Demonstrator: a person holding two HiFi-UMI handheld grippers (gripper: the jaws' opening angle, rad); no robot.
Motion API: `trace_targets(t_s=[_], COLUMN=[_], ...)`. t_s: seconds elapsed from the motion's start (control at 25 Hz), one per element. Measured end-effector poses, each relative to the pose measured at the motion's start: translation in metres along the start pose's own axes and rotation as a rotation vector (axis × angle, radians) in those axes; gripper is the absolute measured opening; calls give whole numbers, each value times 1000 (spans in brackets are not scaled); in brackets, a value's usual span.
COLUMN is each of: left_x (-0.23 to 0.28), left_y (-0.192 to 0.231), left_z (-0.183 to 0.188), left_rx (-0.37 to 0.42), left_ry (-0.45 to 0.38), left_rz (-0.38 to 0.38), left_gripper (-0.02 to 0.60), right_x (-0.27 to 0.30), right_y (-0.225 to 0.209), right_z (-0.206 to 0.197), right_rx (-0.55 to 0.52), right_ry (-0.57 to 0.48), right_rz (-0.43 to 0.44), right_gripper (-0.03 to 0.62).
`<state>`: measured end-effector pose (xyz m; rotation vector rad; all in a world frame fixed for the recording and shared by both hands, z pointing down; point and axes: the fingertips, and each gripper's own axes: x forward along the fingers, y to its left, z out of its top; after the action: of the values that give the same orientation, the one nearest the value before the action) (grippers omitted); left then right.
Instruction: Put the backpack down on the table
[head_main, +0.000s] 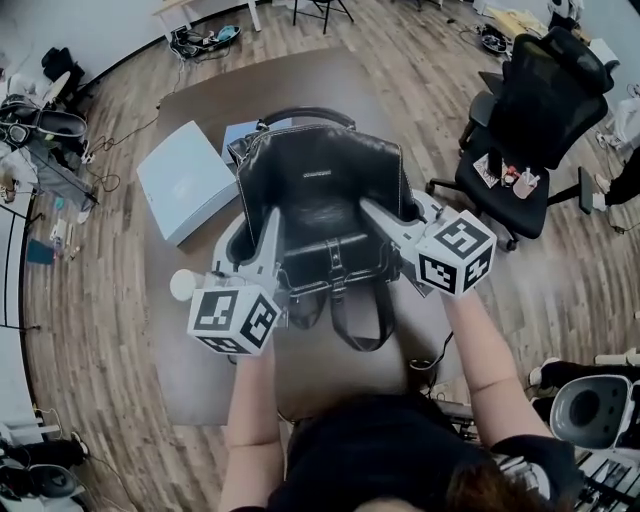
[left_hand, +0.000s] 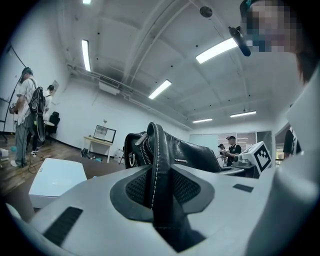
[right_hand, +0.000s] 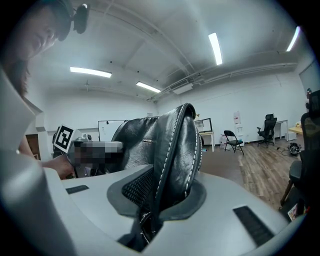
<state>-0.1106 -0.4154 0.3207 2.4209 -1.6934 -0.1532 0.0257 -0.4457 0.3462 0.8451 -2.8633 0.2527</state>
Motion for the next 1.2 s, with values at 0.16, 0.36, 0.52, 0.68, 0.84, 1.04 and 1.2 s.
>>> trace_targets(t_s=[0.16,0.36,0.52,0.68,0.84,1.04,1.2], left_x=[25,51,68,81,90,103,108], left_y=[13,28,36,43,49,57,65], left_z=[-10,-23,-35,-39,-40,-42,-51], left_rx=[19,24,37,64,87,102,69], left_ry=[6,16,19,7,-20,-38,-20], left_rz=[22,41,48,49,47,49,49], left_gripper=[114,114,112,112,112,115,121], right_x=[19,40,53,63,70,79,83], right_y=[-24,-50,-68,-80,-88,-99,-101], right_z=[-9,-19,-30,-34,-34,-34,-40], right_rx=[9,5,11,4,-12,-16,0], right_ry=[-4,-4,-6,-27,-52,-60,-45], right_rz=[1,-16,-25,-36,-47,-47,-41], right_gripper=[69,75,80,84,86,88,92])
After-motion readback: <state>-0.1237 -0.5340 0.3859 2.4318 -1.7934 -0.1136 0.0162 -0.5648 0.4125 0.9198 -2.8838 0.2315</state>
